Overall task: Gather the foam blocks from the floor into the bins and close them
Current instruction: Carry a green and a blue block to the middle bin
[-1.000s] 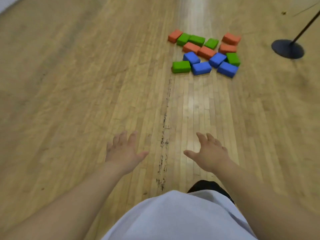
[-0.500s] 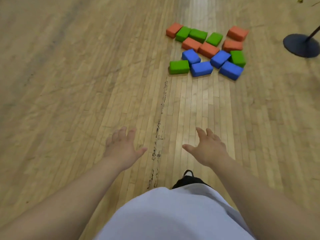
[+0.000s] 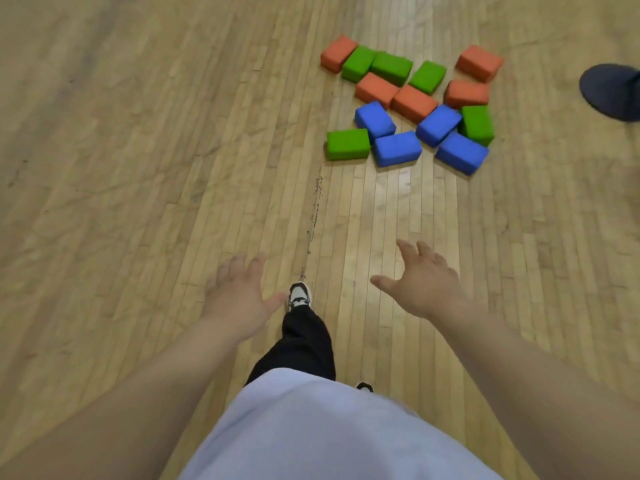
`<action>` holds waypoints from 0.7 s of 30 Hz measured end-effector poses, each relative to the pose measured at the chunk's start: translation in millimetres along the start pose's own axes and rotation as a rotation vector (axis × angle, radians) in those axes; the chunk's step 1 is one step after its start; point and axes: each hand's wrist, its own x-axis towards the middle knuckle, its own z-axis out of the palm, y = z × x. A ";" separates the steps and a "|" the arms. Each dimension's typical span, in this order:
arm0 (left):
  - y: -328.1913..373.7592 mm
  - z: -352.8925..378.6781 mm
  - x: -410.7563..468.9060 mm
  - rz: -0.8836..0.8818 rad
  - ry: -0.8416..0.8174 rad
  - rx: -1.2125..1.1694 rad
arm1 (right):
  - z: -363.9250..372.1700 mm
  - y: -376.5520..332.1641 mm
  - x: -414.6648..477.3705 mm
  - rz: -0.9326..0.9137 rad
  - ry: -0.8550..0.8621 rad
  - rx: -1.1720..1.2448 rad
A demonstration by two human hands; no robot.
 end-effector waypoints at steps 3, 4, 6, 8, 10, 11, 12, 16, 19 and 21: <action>6.7 -24.3 73.3 0.051 -0.010 0.004 | -20.4 -14.8 50.3 0.046 0.011 0.010; 9.7 -34.4 97.6 0.068 -0.018 0.010 | -29.4 -19.5 66.0 0.067 0.010 0.017; 15.4 -57.9 140.2 0.094 -0.047 0.020 | -49.5 -30.3 93.3 0.106 0.010 0.019; 22.7 -84.4 175.7 0.126 -0.067 0.037 | -67.6 -39.9 117.8 0.143 0.037 0.020; 32.9 -112.3 214.4 0.175 -0.070 0.081 | -86.5 -46.1 143.2 0.171 0.063 0.032; 38.0 -125.0 233.8 0.195 -0.069 0.100 | -95.6 -47.5 155.1 0.173 0.070 0.037; 44.0 -136.0 252.1 0.212 -0.067 0.121 | -104.7 -48.1 166.5 0.177 0.073 0.045; 79.3 -164.5 314.8 0.254 -0.064 0.144 | -137.7 -36.3 215.8 0.196 0.052 0.084; 115.0 -174.7 356.3 0.253 -0.064 0.154 | -162.7 -16.8 261.9 0.195 0.037 0.086; 141.3 -178.9 383.9 0.235 -0.055 0.149 | -182.6 -1.4 298.4 0.179 0.031 0.080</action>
